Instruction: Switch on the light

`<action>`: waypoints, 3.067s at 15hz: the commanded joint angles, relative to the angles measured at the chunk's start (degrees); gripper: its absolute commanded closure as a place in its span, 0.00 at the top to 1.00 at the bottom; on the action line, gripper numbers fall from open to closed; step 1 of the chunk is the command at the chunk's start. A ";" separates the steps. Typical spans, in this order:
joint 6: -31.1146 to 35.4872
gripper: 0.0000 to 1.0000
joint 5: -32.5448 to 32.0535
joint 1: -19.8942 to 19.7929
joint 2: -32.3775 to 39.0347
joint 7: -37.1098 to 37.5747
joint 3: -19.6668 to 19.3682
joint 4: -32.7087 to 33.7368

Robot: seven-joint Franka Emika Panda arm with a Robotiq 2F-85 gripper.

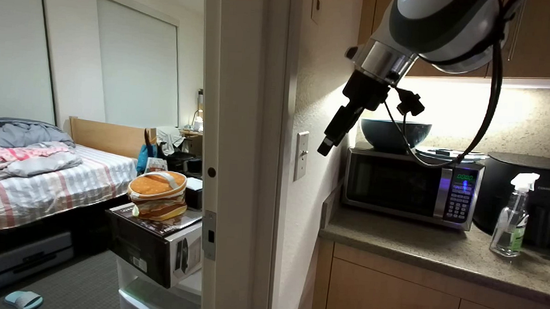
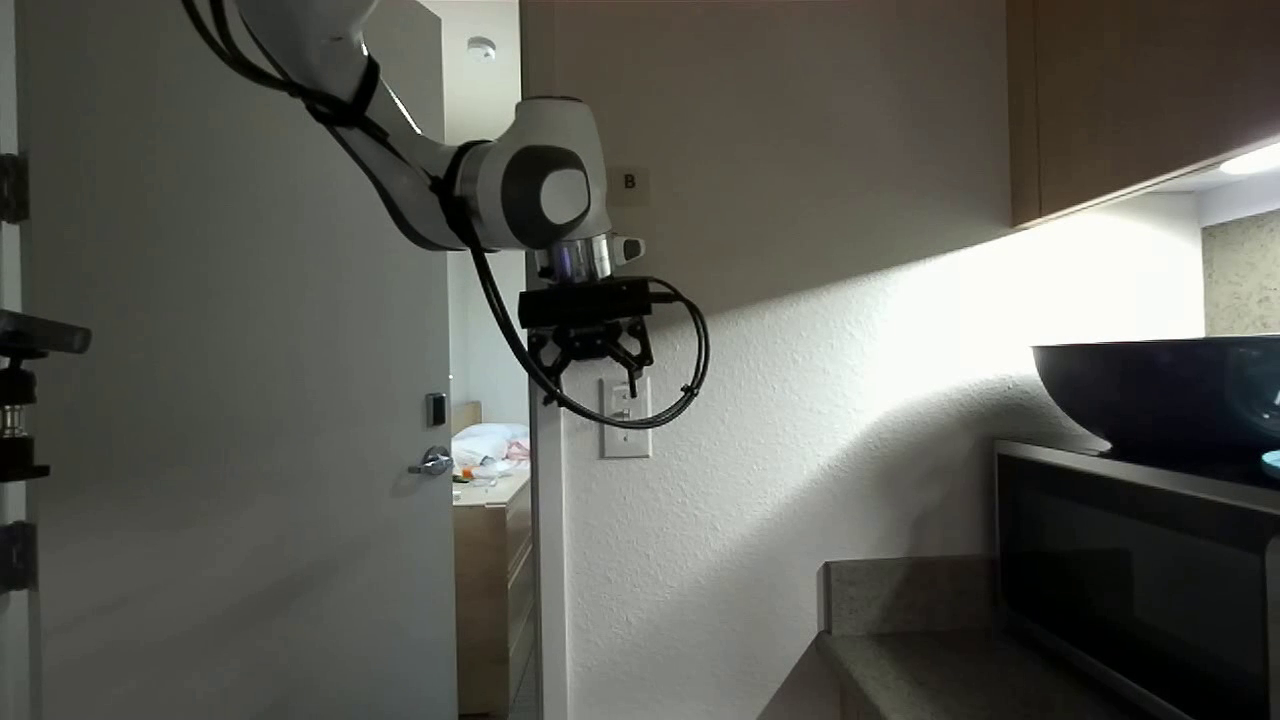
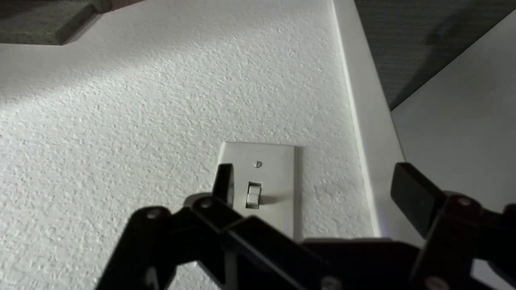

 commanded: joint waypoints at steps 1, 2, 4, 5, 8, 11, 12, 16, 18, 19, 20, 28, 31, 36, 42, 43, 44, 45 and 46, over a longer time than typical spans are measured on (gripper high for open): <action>4.40 1.00 2.59 -0.81 0.15 0.41 1.35 -0.75; 6.25 1.00 3.29 -0.73 0.41 0.77 1.46 -0.73; 8.92 1.00 4.50 -0.63 1.28 0.78 1.58 -0.31; 10.23 1.00 4.65 -0.76 1.83 1.27 1.71 -0.09; 11.87 1.00 2.55 -1.70 3.56 4.97 2.18 0.72; 10.52 1.00 3.20 -1.62 2.94 3.66 2.28 0.24; 11.43 1.00 2.70 -2.00 3.45 4.18 2.36 0.37; 12.05 1.00 2.74 -2.66 4.30 4.59 2.22 0.80; 12.17 1.00 2.77 -3.00 4.51 4.66 2.27 0.90; 12.17 1.00 2.79 -3.12 4.59 4.68 2.30 0.94; 12.33 1.00 2.87 -3.23 4.68 4.63 2.31 0.96; 18.28 1.00 4.54 -1.72 5.21 3.53 1.30 0.59; 19.56 1.00 2.64 -2.46 5.97 5.54 1.21 0.73; 20.70 1.00 2.33 -2.71 7.33 7.58 0.38 1.24; 19.97 1.00 2.97 -2.37 8.46 7.93 -0.44 2.38; 19.82 1.00 3.03 -2.35 8.57 7.99 -0.49 2.53; 19.66 1.00 3.09 -2.33 8.65 7.98 -0.54 2.61; 19.35 1.00 2.63 -2.40 8.78 8.38 -0.59 2.74; 18.98 1.00 0.64 -2.65 8.69 10.15 -0.64 2.64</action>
